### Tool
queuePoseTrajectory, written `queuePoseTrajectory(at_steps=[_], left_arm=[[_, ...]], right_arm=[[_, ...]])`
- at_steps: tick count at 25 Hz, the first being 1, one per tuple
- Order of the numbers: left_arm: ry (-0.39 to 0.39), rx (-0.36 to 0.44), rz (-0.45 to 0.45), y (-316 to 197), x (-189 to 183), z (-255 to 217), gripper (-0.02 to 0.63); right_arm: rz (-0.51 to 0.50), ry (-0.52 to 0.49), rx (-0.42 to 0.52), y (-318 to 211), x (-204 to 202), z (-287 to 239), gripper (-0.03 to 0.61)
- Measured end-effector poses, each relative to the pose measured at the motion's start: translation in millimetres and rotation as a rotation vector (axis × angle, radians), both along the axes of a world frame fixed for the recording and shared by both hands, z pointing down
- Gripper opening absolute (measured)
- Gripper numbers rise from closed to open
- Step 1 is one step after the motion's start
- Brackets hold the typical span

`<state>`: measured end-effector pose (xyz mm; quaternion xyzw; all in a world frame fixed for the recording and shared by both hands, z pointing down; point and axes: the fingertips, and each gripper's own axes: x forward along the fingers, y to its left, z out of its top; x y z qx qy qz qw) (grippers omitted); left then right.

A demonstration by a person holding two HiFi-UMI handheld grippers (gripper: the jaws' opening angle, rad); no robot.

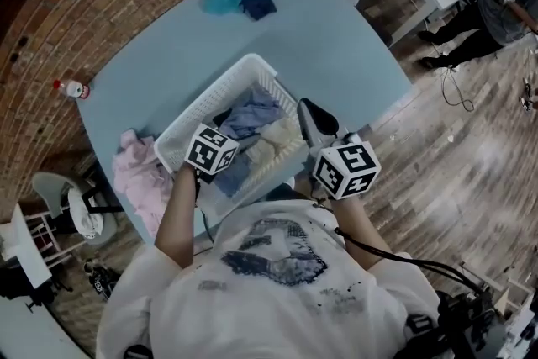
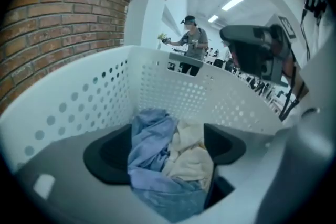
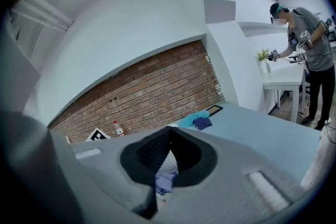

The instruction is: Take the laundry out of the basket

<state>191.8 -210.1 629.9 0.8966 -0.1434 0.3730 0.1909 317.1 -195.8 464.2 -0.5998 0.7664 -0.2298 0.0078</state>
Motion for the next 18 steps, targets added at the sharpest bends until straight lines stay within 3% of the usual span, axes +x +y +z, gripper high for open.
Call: queuePoseTrajectory(at_steps=[5, 10, 18], left_arm=[[-0.040, -0.008, 0.066, 8, 9, 26, 0.483], [-0.031, -0.001, 0.126, 10, 20, 40, 0.516], [-0.136, -0.013, 0.231, 20, 17, 76, 0.577]], right_arm=[[-0.009, -0.003, -0.009, 0, 8, 7, -0.003], [-0.013, -0.005, -0.020, 0, 15, 15, -0.003], [-0.024, -0.004, -0.041, -2, 13, 26, -0.003]])
